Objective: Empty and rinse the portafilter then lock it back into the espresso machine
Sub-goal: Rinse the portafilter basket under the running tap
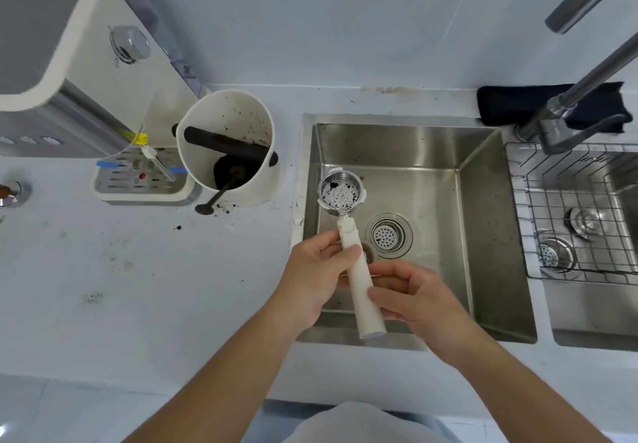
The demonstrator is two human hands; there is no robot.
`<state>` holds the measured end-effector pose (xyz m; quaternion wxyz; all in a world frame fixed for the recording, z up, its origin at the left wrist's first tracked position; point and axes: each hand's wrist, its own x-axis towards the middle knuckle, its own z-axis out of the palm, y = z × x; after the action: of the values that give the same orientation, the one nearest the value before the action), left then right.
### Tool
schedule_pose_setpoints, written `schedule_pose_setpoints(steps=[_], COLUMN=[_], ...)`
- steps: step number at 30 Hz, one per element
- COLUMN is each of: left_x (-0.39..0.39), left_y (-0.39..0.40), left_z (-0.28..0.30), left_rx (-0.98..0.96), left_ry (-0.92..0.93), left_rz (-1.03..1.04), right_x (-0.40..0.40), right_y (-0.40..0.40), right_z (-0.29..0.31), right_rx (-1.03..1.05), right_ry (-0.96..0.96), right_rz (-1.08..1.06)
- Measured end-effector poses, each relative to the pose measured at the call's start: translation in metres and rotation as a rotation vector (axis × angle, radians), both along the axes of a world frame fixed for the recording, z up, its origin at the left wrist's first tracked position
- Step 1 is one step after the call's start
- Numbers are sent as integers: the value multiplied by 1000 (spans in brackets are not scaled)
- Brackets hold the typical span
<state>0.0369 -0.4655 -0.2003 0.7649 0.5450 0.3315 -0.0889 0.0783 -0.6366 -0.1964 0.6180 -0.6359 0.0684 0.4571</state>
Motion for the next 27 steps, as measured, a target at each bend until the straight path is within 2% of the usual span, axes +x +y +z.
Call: schedule_pose_setpoints(steps=[3,9,13,22,27], left_x=[10,27,37,66,81], left_y=[-4,-6,-10,-25,-32], left_z=[-4,-10,-13,-14,-17], left_rx=[7,18,30,56,61], left_ry=[14,25,31,59,90], left_rz=[-1,-37,-40,-53,-91], right_x=[13,56,94,192,226], right_y=[-13,-49,-78,-124,-125], right_z=[-4,-7,-7,-23,-30], right_rx=[-55,-208,-304,-447,-526], right_ry=[-33,-244,-374,-477,-574], right_rz=[-20,-97,-215,-647,-676])
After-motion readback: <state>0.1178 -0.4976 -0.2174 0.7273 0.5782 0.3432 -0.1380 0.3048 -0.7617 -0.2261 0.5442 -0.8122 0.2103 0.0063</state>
